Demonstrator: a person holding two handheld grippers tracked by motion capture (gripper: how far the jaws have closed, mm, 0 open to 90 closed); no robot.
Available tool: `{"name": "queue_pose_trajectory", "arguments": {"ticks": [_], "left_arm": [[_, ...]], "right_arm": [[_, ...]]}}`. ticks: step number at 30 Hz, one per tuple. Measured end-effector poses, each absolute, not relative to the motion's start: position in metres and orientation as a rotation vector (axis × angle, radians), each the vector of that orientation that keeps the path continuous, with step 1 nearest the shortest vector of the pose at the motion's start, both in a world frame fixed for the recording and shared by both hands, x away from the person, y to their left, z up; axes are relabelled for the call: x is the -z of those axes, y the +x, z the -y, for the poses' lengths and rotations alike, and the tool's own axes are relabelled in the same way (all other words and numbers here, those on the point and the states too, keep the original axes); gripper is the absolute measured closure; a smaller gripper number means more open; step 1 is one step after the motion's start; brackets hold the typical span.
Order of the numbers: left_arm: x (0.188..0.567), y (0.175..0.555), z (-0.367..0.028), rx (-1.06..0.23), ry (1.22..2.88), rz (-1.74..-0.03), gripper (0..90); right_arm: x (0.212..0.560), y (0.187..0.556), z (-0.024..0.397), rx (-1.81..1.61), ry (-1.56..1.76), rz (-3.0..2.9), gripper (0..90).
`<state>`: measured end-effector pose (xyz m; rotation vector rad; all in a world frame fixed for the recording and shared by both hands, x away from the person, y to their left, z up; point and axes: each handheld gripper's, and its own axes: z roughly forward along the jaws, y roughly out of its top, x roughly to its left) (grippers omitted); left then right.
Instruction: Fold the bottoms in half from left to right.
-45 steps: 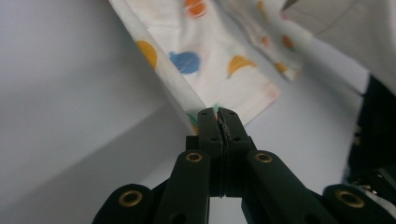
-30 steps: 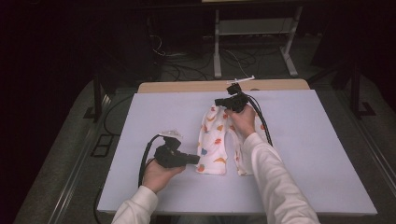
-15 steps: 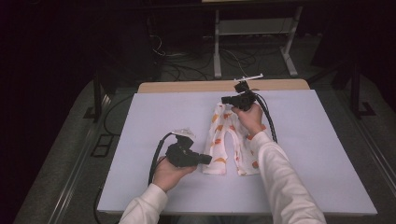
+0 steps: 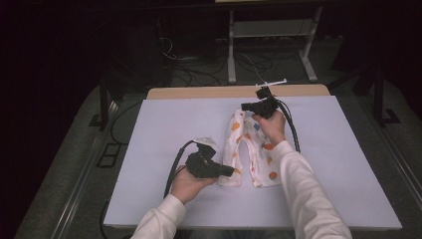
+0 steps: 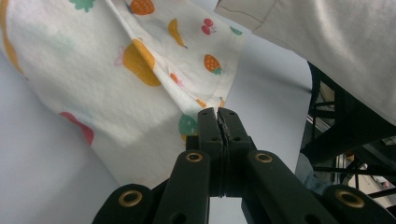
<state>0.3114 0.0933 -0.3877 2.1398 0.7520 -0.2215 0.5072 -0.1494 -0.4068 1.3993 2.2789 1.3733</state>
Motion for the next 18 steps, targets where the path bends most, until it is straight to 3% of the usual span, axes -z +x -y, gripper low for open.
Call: {"name": "queue_pose_trajectory", "arguments": {"ticks": [18], "left_arm": [[0.385,0.314,-0.067,0.238,2.16,-0.707,89.2]], "right_arm": [[0.407,0.509,0.167,-1.39,1.419,-2.268,88.5]]}}
